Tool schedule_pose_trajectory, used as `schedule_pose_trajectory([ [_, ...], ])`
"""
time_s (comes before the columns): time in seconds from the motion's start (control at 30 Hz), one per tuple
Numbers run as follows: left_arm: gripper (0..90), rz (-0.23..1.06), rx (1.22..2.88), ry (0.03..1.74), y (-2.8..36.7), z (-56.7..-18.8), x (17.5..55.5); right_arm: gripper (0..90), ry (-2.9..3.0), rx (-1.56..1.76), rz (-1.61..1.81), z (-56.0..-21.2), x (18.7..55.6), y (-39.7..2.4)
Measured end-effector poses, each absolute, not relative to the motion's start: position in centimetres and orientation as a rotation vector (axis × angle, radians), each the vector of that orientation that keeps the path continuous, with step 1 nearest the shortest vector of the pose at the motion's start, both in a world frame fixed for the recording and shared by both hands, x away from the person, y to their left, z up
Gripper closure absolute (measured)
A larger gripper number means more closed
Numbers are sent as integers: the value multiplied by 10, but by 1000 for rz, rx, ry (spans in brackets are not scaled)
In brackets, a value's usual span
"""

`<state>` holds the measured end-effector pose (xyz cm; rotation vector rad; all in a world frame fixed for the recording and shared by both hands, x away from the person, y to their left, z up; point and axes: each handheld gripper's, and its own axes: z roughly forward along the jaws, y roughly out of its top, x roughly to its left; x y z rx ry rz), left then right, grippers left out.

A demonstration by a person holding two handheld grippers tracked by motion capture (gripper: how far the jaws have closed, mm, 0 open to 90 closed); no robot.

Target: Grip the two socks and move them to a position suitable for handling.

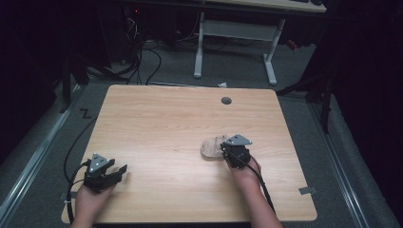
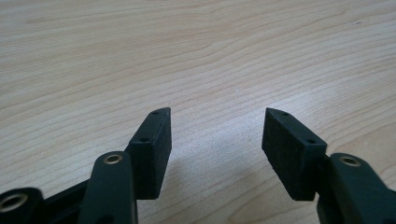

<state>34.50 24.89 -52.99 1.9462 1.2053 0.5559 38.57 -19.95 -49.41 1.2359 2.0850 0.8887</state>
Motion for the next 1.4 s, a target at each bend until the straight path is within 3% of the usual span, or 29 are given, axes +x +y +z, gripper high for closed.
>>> schedule_pose_trajectory([
  [0.03, 431, 557, 1941, 1206, 248, -530, 345, 691, 2121, 1242, 899, -498, 386, -197],
  [0.07, 431, 558, 1944, 1206, 248, -530, 345, 691, 2121, 1242, 899, -498, 386, -197],
  [0.13, 431, 562, 1947, 1199, 247, -530, 344, 581, 2129, 1221, 877, -503, 387, -190],
  [0.23, 431, 560, 1949, 1200, 247, -530, 344, 547, 2133, 1252, 851, -512, 394, -189],
  [0.3, 430, 556, 1946, 1203, 247, -530, 343, 590, 2146, 1287, 824, -517, 398, -190],
  [0.4, 430, 555, 1947, 1200, 248, -530, 343, 786, 2143, 1289, 812, -519, 398, -191],
  [0.47, 430, 550, 1945, 1207, 248, -531, 343, 827, 2132, 1271, 822, -515, 395, -190],
  [0.9, 431, 554, 1945, 1200, 247, -530, 343, 836, 1993, 1299, 889, -485, 390, -219],
  [1.4, 430, 555, 1948, 1202, 248, -530, 343, 835, 1981, 1440, 678, -521, 416, -259],
])
